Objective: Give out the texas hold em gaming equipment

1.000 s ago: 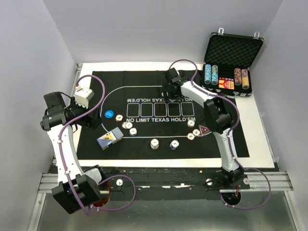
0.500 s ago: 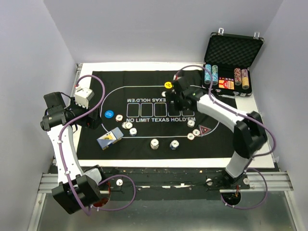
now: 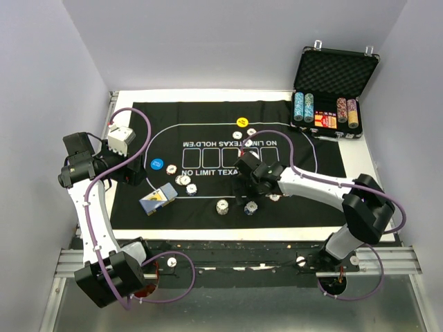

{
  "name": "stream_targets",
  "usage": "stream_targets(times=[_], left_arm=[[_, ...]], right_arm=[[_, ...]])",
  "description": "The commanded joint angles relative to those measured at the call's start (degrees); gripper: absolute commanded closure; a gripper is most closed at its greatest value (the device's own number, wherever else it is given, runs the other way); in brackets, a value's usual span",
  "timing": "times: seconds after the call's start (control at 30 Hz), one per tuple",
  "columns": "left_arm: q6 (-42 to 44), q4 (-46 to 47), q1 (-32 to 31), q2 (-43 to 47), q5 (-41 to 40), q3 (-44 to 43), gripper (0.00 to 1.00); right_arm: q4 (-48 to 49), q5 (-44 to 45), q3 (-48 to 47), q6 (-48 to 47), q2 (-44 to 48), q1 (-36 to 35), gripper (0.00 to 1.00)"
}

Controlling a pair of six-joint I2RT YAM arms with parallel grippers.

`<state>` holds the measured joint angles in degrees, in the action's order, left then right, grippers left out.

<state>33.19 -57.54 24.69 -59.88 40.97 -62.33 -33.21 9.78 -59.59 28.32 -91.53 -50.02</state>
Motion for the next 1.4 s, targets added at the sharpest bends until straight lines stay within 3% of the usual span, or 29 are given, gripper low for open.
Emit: stream_targets(times=[0.0,0.17,0.47,1.07,1.37], left_arm=[[0.47,-0.73,0.36,1.17,0.43,0.36,0.01],[0.39,-0.65,0.45,1.52,0.51,0.36,0.01],[0.47,-0.65,0.45,1.69,0.34,0.71,0.01],[0.74,-0.47,0.45,1.78,-0.19,0.89,0.01],[0.82,-0.47,0.45,1.78,-0.28,0.63,0.01]], right_arm=[[-0.1,0.41,1.85,2.97,0.21,-2.71,0.0],[0.78,1.2,3.34,4.29,-1.37,-4.82,0.03],[2.45,2.7,5.19,4.91,-2.16,-5.09,0.16],[2.54,4.63,6.07,5.26,-0.94,-5.09,0.61],[-2.55,6.83,1.68,3.24,6.09,-0.97,0.63]])
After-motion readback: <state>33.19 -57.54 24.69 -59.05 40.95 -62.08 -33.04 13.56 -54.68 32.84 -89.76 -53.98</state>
